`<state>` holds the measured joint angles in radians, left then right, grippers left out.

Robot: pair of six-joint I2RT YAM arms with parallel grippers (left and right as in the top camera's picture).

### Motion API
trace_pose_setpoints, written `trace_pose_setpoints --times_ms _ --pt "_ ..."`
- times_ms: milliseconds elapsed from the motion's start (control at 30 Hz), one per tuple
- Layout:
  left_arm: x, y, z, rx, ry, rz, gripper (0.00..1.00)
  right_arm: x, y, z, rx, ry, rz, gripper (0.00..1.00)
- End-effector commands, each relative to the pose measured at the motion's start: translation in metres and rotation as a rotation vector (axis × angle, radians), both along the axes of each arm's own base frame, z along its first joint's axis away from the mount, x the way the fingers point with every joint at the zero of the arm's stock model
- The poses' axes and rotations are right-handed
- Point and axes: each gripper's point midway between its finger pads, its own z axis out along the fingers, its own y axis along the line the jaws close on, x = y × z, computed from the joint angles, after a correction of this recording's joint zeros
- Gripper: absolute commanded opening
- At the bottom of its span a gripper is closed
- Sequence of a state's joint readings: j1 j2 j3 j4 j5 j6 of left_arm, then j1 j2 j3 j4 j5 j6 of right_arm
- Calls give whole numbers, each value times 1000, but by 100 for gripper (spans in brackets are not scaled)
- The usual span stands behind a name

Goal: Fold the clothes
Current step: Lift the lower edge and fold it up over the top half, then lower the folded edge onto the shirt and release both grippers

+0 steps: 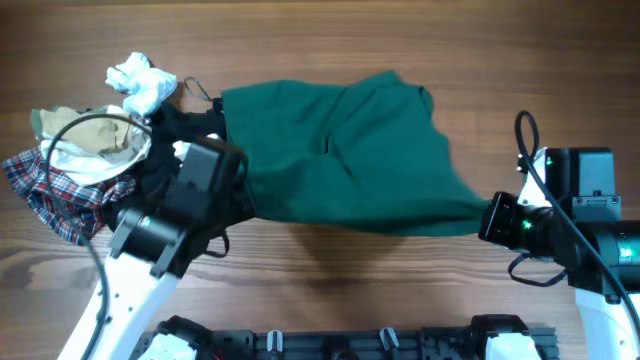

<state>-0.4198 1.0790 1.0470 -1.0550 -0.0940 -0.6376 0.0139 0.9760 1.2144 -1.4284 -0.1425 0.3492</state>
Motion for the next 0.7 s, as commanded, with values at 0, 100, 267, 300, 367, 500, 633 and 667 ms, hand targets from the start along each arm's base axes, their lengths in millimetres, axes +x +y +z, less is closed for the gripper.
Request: trace_pose_setpoints --times_ms 0,100,267,300,367,500,633,667 --pt "-6 10 28 -36 -106 70 4 1 -9 7 -41 -32 -16 4" --pt "-24 17 27 -49 -66 110 4 -7 -7 4 -35 2 -12 4" --pt "-34 22 30 -77 -66 157 4 -3 4 11 15 -49 37 4" --pt "-28 28 32 -47 -94 184 4 9 4 15 11 -94 46 4" --pt "-11 35 37 -4 -153 222 4 33 4 22 -9 -171 85 4" --pt "41 21 23 39 -189 238 4 94 7 8 -25 -209 148 4" --pt "87 15 -12 129 -183 276 4 143 13 -24 -11 -187 197 4" --pt "97 16 -19 154 -194 291 4 152 14 -32 -2 -181 202 4"
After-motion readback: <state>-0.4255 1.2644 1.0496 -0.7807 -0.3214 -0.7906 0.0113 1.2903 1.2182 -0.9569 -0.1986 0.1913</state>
